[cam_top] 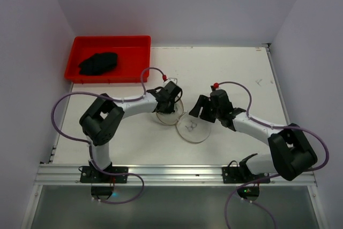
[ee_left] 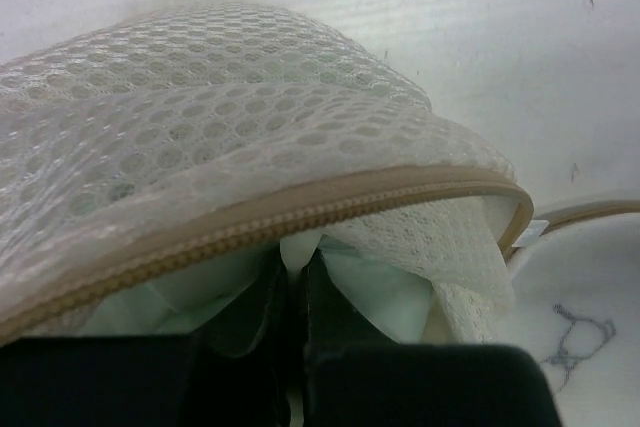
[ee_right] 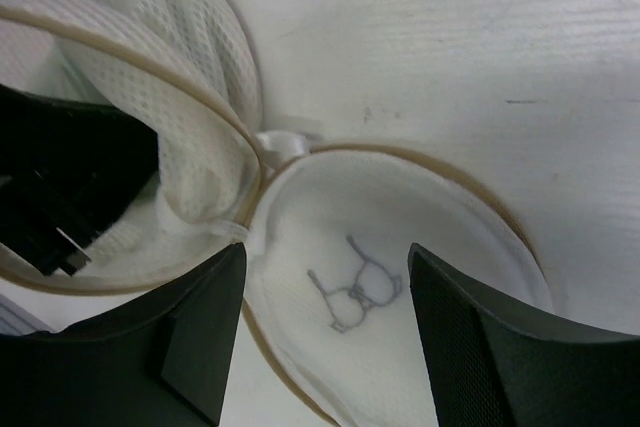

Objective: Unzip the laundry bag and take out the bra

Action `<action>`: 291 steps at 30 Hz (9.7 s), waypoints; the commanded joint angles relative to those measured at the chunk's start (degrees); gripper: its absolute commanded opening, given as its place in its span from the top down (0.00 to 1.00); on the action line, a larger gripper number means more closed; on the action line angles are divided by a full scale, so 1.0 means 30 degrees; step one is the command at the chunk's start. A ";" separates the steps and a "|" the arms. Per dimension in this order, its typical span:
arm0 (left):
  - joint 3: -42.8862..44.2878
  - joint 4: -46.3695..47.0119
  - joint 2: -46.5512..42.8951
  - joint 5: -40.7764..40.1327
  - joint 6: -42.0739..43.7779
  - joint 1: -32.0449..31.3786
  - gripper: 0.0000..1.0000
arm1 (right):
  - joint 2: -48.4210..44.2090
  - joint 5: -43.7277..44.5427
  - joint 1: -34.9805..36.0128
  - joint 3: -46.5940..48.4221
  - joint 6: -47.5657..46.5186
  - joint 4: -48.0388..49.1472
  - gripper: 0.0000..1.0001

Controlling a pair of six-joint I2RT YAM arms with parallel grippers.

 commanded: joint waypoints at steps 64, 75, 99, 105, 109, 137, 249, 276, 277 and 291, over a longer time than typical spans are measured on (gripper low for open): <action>-0.5233 1.3692 -1.0559 1.2827 0.0409 0.1541 1.00 | 0.2110 -0.2287 0.1534 0.1099 -0.2819 0.1036 1.00; -0.3866 1.7777 -1.3640 1.0396 -0.2825 0.3418 1.00 | 0.1612 0.0669 0.1534 0.1300 -0.2027 -0.1980 1.00; 0.8704 0.3592 -0.2193 -0.0569 1.1680 0.9479 1.00 | -0.0263 0.0176 0.1505 0.2591 -0.3579 -0.4325 1.00; 1.1132 0.3827 0.3865 0.0576 1.3350 1.0801 1.00 | 0.0059 -0.0351 0.1505 0.2795 -0.4076 -0.4589 1.00; 1.2514 0.4237 0.6067 0.1044 1.3615 1.1182 1.00 | 0.0176 -0.0498 0.1534 0.2883 -0.4341 -0.4735 1.00; 0.1035 0.1102 -0.5002 0.5410 0.8461 0.2689 0.18 | -0.3979 -0.3301 0.1621 0.3034 -0.2236 -0.6640 0.17; -1.4669 1.3171 -0.8455 0.0107 -0.9967 -0.3202 0.89 | 0.7381 -0.8348 0.2852 0.6869 0.0696 0.1180 0.67; -1.6958 0.3921 -1.8526 -0.2963 -1.3485 -0.3144 0.38 | 0.8209 -0.7795 0.2823 0.5753 0.0967 0.2534 0.57; -1.6724 0.2958 -1.8882 -0.3172 -1.3339 -0.3115 0.29 | 0.7218 -0.7590 0.2852 0.5958 0.0701 0.2037 0.57; -0.9812 0.1455 -1.6901 0.1591 -0.4934 0.4673 0.00 | 0.1588 0.2339 0.1451 1.2872 -0.5304 -0.9771 0.19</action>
